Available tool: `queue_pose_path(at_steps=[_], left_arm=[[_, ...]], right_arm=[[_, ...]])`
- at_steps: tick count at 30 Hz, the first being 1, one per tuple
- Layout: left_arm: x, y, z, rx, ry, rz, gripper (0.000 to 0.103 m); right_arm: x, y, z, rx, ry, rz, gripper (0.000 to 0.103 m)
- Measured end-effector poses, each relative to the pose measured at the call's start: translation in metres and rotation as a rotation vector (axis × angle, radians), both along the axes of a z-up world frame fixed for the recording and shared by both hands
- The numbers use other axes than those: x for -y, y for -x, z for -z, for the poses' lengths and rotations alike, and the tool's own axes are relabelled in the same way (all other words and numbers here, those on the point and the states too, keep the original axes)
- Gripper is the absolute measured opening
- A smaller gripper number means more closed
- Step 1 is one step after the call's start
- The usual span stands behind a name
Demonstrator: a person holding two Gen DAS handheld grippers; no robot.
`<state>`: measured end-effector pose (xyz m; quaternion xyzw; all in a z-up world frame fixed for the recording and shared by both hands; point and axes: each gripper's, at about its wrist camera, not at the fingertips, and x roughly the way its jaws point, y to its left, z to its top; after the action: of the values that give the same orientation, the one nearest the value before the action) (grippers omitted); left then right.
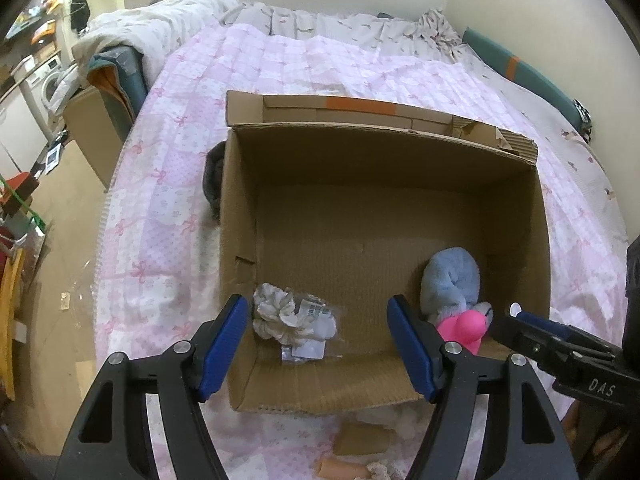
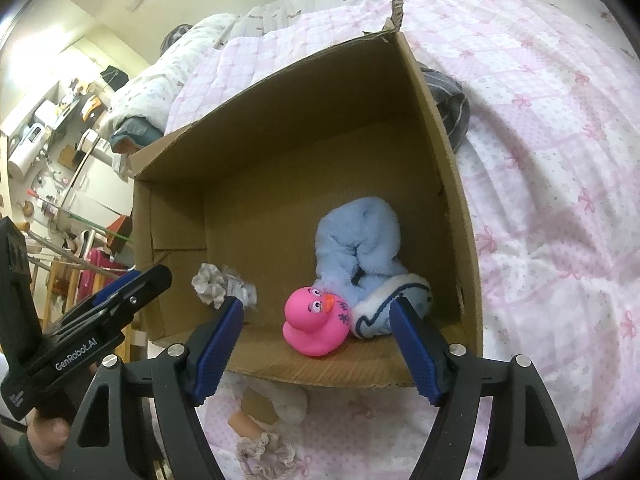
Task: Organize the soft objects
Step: 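Lift both tools out of the box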
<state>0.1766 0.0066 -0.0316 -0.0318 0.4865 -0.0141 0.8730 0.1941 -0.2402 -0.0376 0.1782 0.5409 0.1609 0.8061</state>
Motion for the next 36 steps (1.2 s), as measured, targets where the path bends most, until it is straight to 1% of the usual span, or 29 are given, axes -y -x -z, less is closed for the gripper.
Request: queue_pose_path(at_steps=[2,4,12,14,18,22,23,24,25,28,30,33,36], left_arm=[[-0.003,0.003,-0.001,-0.022,0.004,-0.01,0.069],[-0.009,0.006,-0.003,-0.041,0.03,-0.017,0.069],[-0.027,0.031,-0.011,-0.037,0.035,-0.065,0.069],[-0.031,0.041,-0.015,-0.024,0.04,-0.074,0.069],[-0.034,0.056,-0.021,0.002,0.026,-0.073,0.069],[-0.046,0.07,-0.032,0.052,0.082,-0.114,0.07],[-0.049,0.073,-0.035,0.064,0.089,-0.121,0.075],[-0.05,0.075,-0.037,0.072,0.086,-0.131,0.079],[-0.051,0.077,-0.037,0.076,0.075,-0.139,0.081],[-0.055,0.081,-0.033,0.055,0.042,-0.155,0.081],[-0.057,0.085,-0.028,0.035,0.037,-0.162,0.081],[-0.056,0.091,-0.019,0.008,0.035,-0.14,0.081],[-0.052,0.096,-0.015,0.01,0.013,-0.128,0.081]], right_arm=[[0.001,0.002,-0.001,0.001,0.005,0.006,0.08],[0.002,0.004,-0.002,0.001,0.012,0.01,0.08],[0.008,0.018,-0.012,0.018,0.04,0.014,0.08],[0.009,0.022,-0.014,0.025,0.05,0.013,0.08],[0.015,0.035,-0.021,0.046,0.063,0.021,0.08],[0.017,0.048,-0.024,0.046,0.062,0.029,0.08],[0.017,0.051,-0.024,0.047,0.064,0.029,0.08],[0.016,0.054,-0.025,0.049,0.068,0.031,0.08],[0.016,0.057,-0.025,0.052,0.069,0.031,0.08],[0.012,0.066,-0.027,0.057,0.074,0.024,0.08],[0.008,0.072,-0.028,0.07,0.099,0.018,0.08],[0.003,0.081,-0.029,0.084,0.133,0.002,0.08],[0.001,0.086,-0.026,0.069,0.129,-0.015,0.08]])
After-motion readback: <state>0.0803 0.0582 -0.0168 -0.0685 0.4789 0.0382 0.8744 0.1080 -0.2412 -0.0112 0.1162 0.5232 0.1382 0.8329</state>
